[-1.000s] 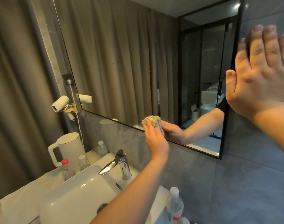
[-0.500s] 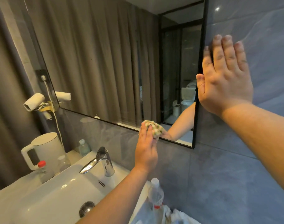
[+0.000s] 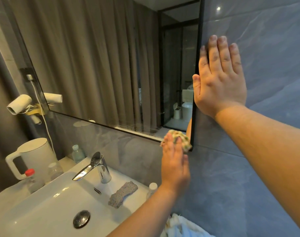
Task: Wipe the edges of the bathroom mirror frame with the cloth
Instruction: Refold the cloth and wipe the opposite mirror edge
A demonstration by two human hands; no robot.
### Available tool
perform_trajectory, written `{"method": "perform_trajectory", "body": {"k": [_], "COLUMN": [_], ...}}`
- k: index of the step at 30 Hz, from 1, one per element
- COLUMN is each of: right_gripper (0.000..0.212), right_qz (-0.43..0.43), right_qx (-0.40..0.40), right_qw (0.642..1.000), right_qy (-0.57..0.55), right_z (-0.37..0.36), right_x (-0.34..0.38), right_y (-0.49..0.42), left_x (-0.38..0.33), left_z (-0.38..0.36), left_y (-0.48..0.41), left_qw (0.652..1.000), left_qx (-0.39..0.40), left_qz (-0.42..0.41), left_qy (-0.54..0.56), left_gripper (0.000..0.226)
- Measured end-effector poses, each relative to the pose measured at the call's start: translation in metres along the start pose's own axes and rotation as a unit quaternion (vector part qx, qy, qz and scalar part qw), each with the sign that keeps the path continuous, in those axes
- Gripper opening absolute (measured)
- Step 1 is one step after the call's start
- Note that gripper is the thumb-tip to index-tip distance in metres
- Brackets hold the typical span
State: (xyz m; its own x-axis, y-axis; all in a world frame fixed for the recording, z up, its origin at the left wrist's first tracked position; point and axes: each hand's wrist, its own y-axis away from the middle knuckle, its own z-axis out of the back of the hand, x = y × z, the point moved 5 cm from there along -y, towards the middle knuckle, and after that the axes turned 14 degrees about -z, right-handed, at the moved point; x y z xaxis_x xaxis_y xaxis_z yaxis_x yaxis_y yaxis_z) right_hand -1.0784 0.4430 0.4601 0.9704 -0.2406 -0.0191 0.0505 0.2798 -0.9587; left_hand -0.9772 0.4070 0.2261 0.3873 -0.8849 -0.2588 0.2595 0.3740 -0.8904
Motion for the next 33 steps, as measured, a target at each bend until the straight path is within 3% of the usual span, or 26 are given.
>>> {"method": "perform_trajectory", "body": {"k": [7, 15, 18, 21, 24, 26, 30, 33], "right_gripper": [0.062, 0.063, 0.063, 0.063, 0.063, 0.063, 0.063, 0.062], "right_qz": [0.002, 0.003, 0.001, 0.000, 0.000, 0.000, 0.001, -0.001], "right_qx": [-0.002, -0.004, -0.003, -0.005, -0.005, -0.004, -0.004, -0.005], "right_qw": [1.000, 1.000, 1.000, 1.000, 1.000, 1.000, 1.000, 1.000], "right_qy": [0.001, 0.002, -0.002, 0.000, 0.005, 0.006, 0.011, 0.008], "right_z": [-0.001, 0.000, -0.001, 0.000, 0.000, 0.000, 0.000, 0.000], "right_x": [-0.001, 0.001, 0.001, 0.001, 0.001, 0.001, 0.001, 0.001], "right_y": [0.000, -0.001, 0.000, 0.000, 0.000, 0.000, 0.000, 0.001], "left_x": [0.005, 0.011, 0.029, 0.059, 0.096, 0.110, 0.105, 0.083], "left_z": [0.002, 0.038, 0.061, 0.081, 0.094, 0.096, 0.093, 0.079], "left_y": [-0.009, -0.071, -0.099, -0.109, -0.092, -0.080, -0.078, -0.075], "left_qw": [0.986, 0.971, 0.984, 0.994, 0.970, 0.951, 0.945, 0.969], "left_qx": [0.042, 0.029, -0.033, -0.109, -0.183, -0.191, -0.188, -0.158], "left_qz": [-0.151, -0.230, -0.166, -0.015, 0.157, 0.236, 0.263, 0.183], "left_qy": [-0.060, -0.053, -0.048, -0.009, 0.038, 0.054, 0.051, 0.047], "left_gripper": [0.053, 0.045, 0.047, 0.050, 0.054, 0.051, 0.050, 0.053]}}
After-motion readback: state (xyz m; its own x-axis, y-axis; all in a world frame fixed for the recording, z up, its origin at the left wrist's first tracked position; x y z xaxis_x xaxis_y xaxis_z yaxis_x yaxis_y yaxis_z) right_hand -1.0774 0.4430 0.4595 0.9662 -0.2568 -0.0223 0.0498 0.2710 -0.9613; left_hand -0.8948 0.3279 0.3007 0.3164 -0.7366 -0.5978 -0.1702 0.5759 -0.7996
